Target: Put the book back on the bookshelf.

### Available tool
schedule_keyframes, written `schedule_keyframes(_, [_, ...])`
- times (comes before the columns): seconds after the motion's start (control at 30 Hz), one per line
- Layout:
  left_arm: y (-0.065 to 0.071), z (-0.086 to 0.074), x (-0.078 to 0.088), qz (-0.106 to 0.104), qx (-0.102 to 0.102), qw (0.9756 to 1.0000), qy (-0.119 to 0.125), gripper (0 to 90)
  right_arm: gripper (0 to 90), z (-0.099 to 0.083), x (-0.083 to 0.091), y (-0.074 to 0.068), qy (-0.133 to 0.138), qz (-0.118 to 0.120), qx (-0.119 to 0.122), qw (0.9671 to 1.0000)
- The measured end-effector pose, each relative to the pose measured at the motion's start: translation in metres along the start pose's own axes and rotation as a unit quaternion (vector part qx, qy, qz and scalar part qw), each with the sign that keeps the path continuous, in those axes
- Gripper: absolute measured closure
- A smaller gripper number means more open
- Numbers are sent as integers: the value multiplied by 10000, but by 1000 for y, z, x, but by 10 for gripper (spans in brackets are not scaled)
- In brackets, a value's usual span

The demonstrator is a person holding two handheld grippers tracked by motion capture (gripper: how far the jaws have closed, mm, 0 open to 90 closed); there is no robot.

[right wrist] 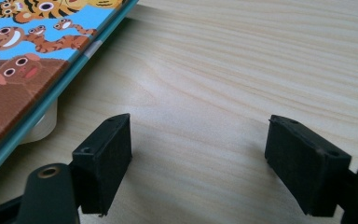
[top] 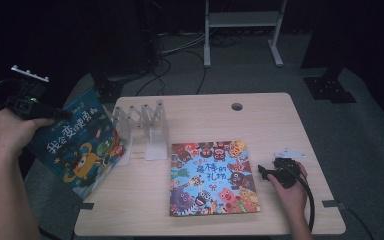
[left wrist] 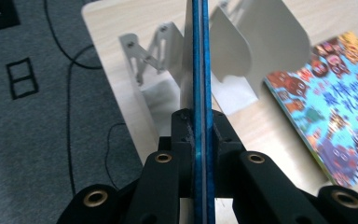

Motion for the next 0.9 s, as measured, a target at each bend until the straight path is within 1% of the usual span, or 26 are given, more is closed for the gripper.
schedule_keyframes(0.03, [-2, 5, -4, 116, 101, 9999, 19, 825, 217, 0, 0, 0, -2, 2, 0, 10000])
schedule_keyframes(0.07, [-4, 7, -6, 172, 155, 9997, 37, 825, 218, 0, 0, 0, -2, 1, 0, 10000])
schedule_keyframes(0.17, [-6, 14, -13, 315, 258, 9992, 63, 826, 218, 0, 0, 0, 7, -2, -3, 10000])
schedule_keyframes(0.2, [-7, 16, -15, 338, 268, 9991, 58, 825, 218, 0, 0, 0, 1, 3, -1, 10000])
schedule_keyframes(0.3, [-9, 22, -22, 294, 344, 9989, 80, 825, 218, 0, 0, 0, -4, 2, 3, 10000])
schedule_keyframes(0.37, [-11, 25, -25, 334, 403, 9986, 108, 826, 218, 0, 0, 0, -5, 2, 3, 10000])
schedule_keyframes(0.43, [-12, 29, -27, 420, 439, 9981, 121, 826, 218, 0, 0, 0, -5, 3, 3, 10000])
schedule_keyframes(0.6, [-12, 35, -34, 490, 444, 9976, 186, 825, 217, 0, 0, 0, -4, 1, 8, 10000])
schedule_keyframes(0.67, [-11, 37, -35, 512, 430, 9976, 170, 825, 218, 0, 0, 0, -2, 0, 11, 10000])
schedule_keyframes(0.73, [-12, 37, -35, 500, 452, 9976, 157, 824, 217, 0, 0, 0, -3, 0, 12, 10000])
schedule_keyframes(0.9, [-14, 34, -34, 562, 416, 9974, 177, 811, 218, 0, 0, 0, 0, -3, 13, 10000])
Point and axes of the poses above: each handheld gripper's, and its own axes: x roughly backward along the jaws, z roughly out of its top, y roughly to its right, the point moved 3 cm from there along -x, roughly forward along the jaws, and after that the axes turned 1 degree about -z, right-handed, at the moved point
